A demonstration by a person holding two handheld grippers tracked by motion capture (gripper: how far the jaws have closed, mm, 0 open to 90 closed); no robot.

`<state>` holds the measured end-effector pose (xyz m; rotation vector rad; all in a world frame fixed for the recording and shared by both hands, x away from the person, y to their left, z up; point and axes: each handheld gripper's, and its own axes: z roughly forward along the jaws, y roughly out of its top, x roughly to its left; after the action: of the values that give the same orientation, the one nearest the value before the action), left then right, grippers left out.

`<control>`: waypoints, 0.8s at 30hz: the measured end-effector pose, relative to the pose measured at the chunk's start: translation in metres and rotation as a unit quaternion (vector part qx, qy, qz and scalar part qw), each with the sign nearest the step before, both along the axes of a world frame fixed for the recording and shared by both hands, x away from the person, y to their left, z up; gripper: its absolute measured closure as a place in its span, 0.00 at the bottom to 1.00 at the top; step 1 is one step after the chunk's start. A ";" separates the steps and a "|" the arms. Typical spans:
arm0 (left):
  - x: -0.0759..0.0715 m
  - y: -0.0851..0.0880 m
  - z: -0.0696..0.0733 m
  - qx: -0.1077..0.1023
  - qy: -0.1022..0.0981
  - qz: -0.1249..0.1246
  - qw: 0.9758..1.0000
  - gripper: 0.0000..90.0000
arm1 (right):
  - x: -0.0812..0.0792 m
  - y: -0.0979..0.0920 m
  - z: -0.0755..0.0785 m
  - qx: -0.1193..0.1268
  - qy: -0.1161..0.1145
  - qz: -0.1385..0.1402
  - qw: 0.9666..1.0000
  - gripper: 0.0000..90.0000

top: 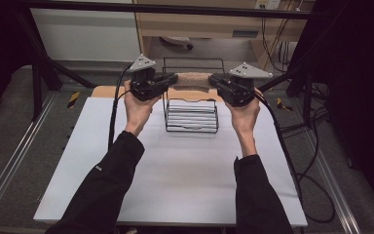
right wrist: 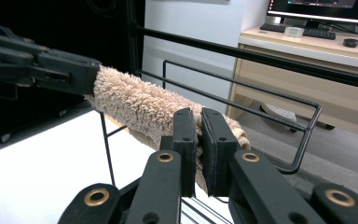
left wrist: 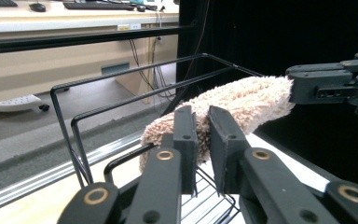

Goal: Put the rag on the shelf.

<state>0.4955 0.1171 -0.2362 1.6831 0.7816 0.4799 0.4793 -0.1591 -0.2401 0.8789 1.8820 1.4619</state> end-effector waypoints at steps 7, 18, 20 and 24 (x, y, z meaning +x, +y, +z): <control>0.000 0.000 0.016 -0.015 0.007 -0.001 1.000 0.80 | -0.001 0.001 0.000 -0.002 0.000 -0.001 1.000 0.94; 0.006 -0.002 0.019 -0.016 0.026 0.006 1.000 0.91 | -0.001 0.003 -0.002 -0.012 0.000 0.001 1.000 0.94; 0.007 -0.003 0.020 -0.013 0.030 0.003 0.999 0.93 | -0.001 0.003 -0.002 -0.015 -0.001 0.002 1.000 0.94; 0.005 -0.003 0.019 -0.001 0.039 -0.003 0.999 0.95 | -0.002 0.003 -0.003 -0.020 0.003 0.002 1.000 0.94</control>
<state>0.5010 0.1143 -0.2176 1.7107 0.8341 0.4108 0.4777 -0.1560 -0.2429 0.8615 1.9118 1.4200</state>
